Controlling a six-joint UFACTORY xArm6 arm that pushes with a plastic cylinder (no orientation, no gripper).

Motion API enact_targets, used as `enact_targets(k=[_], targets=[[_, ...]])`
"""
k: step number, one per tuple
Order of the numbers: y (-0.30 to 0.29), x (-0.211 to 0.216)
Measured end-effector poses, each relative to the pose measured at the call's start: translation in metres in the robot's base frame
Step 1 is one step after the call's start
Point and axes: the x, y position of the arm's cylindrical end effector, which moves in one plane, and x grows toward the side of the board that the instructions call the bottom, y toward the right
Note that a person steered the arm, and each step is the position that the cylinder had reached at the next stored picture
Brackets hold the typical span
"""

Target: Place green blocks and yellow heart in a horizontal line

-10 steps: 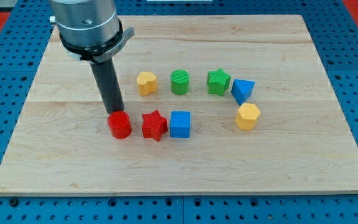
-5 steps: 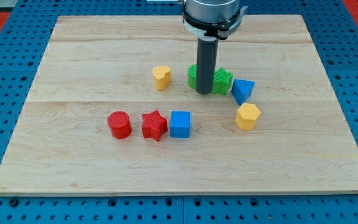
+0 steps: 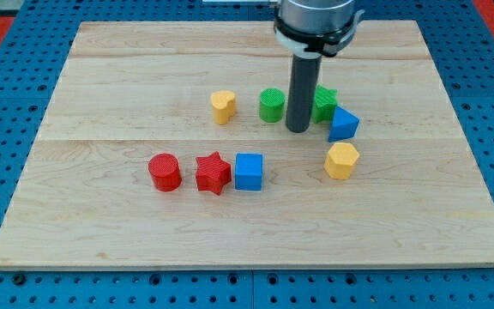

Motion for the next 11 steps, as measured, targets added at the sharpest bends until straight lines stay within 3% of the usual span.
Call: enact_targets(k=[2,4,6,7,8,9,11], targets=[[-0.1,0.002],[-0.102,-0.021],[-0.067,0.02],[-0.119,0.025],[-0.19,-0.049],[-0.2,-0.103],[-0.12,-0.102]])
